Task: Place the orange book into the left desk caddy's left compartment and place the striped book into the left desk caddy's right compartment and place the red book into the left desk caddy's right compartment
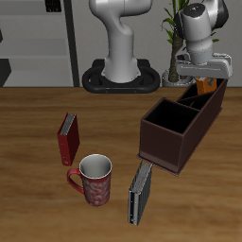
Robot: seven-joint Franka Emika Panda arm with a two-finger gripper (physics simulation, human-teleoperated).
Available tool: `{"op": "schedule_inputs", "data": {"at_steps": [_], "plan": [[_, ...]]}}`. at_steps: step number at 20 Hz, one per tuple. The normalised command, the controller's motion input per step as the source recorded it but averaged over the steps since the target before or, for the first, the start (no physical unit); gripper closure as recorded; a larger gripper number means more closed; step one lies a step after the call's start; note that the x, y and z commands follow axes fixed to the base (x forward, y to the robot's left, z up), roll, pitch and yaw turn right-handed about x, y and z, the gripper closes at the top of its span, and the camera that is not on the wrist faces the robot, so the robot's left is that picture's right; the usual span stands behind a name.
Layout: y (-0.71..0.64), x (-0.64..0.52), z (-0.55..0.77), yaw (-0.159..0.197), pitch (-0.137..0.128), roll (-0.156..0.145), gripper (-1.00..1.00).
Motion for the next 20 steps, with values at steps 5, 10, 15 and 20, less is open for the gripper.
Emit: {"op": "schedule_inputs", "data": {"at_steps": [5,10,15,20], "plan": [[0.00,0.11,-0.18,-0.009,0.089,-0.013,-1.00],[-0.06,0.01,0.01,-0.007,0.013,-0.013,-1.00],[-0.05,-0.09,0.12,0.006,-0.024,0.001,-1.00],[-0.07,-0.11,0.26,0.000,-0.046,0.012,-1.00]]}}
